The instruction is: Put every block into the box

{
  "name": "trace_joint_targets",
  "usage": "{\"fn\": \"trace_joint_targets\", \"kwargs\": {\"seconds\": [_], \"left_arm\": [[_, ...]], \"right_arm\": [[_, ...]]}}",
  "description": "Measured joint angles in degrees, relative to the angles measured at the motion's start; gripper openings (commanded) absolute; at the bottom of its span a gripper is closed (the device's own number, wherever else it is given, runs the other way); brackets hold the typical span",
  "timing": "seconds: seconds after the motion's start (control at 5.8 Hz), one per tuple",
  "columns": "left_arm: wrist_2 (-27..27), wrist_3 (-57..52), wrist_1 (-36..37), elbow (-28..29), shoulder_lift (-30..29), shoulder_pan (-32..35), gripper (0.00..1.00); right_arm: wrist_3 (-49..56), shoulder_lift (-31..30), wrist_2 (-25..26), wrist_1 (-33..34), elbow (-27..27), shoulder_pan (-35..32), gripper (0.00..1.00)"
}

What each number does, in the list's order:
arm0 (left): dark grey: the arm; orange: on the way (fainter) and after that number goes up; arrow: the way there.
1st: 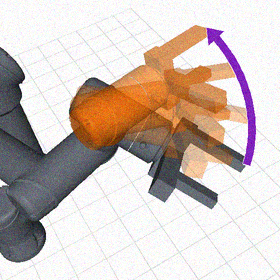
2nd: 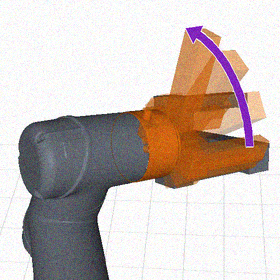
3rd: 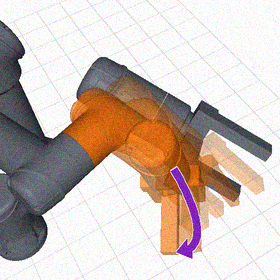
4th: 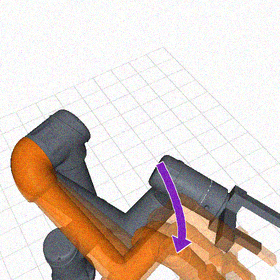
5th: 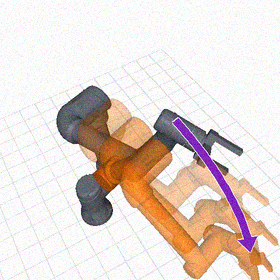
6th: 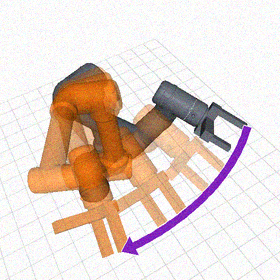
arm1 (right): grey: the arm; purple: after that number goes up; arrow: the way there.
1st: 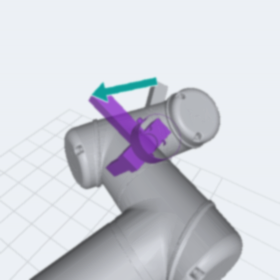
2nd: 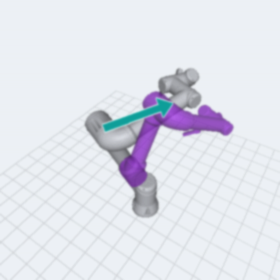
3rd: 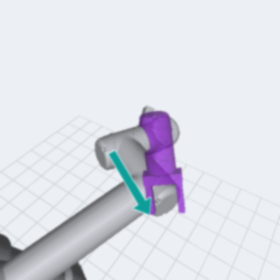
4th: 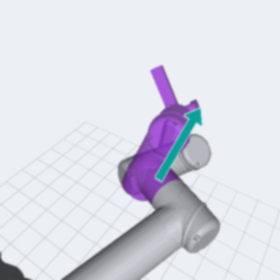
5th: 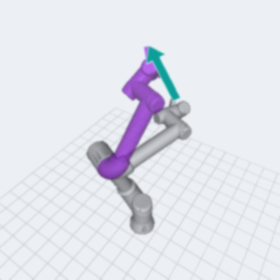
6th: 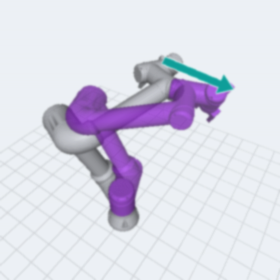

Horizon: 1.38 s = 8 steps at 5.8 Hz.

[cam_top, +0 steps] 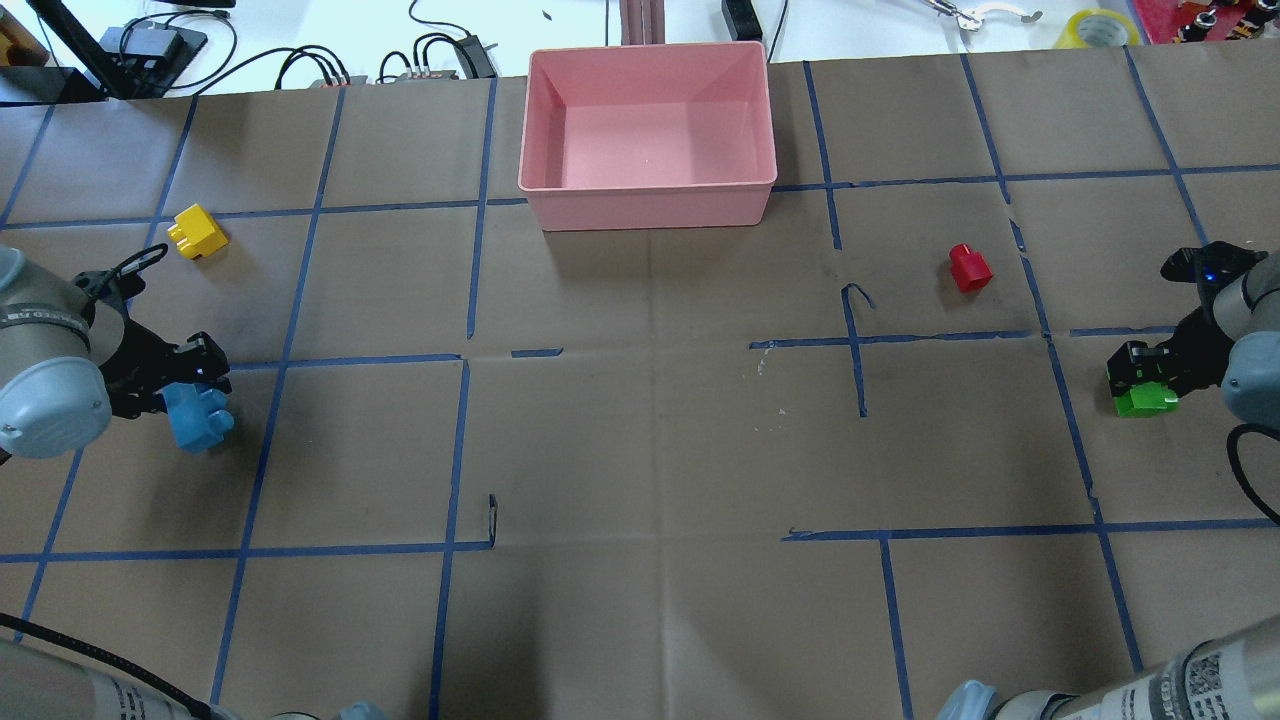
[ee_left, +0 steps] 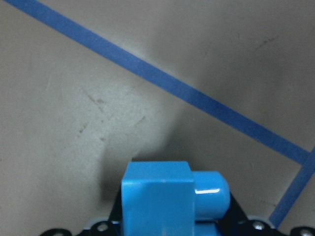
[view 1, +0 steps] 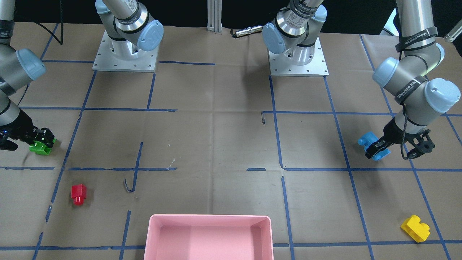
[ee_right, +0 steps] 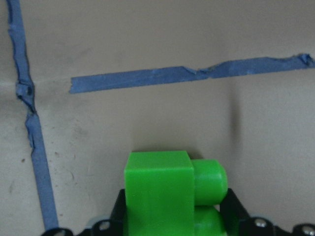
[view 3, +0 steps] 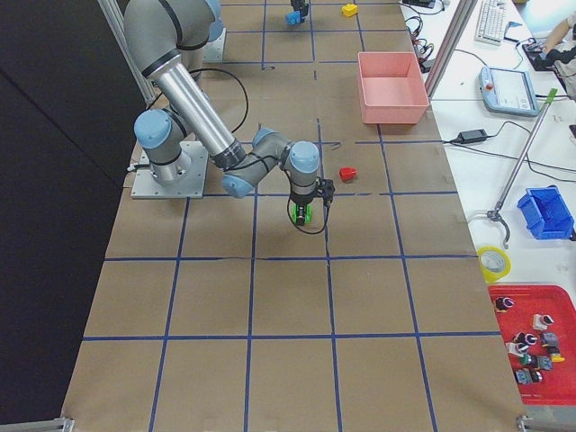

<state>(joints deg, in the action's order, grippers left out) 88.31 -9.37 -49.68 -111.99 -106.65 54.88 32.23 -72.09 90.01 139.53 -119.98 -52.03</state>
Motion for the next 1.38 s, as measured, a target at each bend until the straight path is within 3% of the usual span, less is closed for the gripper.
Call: {"fn": "trace_joint_targets", "kwargs": {"seconds": [0.52, 0.86, 1.38], "left_arm": [[-0.05, -4.55, -28.8, 25.76, 0.33, 5.41, 0.16], [0.14, -4.98, -33.81, 34.7, -1.7, 15.1, 0.16], [0.39, -1.95, -34.72, 53.14, -15.55, 31.45, 0.16]], "right_arm": [[0.22, -0.97, 0.23, -1.12, 2.48, -0.06, 0.09], [0.44, -2.21, 0.34, -6.77, 7.38, -0.11, 0.06], [0.43, -7.3, 0.11, -18.97, 15.4, -1.72, 0.04]]}}
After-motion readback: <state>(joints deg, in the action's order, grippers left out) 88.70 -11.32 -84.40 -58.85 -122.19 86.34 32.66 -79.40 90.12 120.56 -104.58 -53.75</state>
